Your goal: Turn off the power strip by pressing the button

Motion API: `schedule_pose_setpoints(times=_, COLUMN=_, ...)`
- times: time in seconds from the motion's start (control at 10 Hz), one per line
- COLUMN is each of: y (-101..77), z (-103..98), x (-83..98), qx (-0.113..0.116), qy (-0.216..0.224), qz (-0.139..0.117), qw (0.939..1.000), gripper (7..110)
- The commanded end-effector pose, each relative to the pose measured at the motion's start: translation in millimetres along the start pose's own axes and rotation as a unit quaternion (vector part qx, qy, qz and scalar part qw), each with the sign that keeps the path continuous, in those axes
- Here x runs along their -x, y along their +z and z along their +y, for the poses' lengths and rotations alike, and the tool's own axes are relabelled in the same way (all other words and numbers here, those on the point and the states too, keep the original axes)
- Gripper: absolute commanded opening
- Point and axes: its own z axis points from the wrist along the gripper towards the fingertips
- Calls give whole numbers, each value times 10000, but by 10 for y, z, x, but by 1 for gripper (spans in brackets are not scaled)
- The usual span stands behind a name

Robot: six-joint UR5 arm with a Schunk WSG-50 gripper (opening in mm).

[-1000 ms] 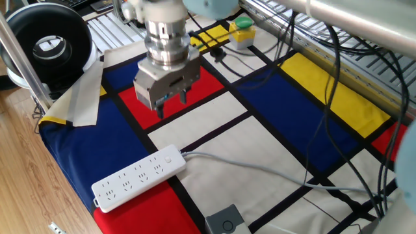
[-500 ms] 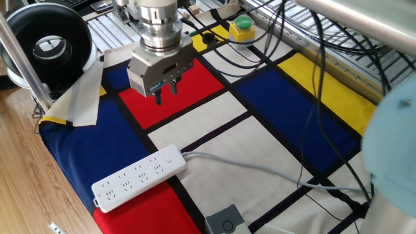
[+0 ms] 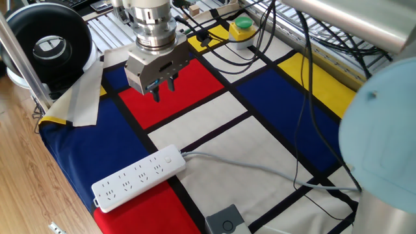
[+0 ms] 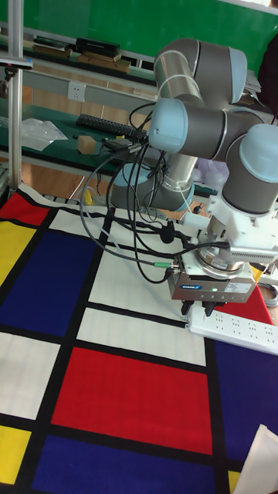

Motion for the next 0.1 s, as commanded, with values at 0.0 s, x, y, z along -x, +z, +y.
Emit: schedule_pose_setpoints(times=0.0, y=21, z=-3, x=38, qx=27, qy=-35, qz=-5, qw=10000, gripper=44)
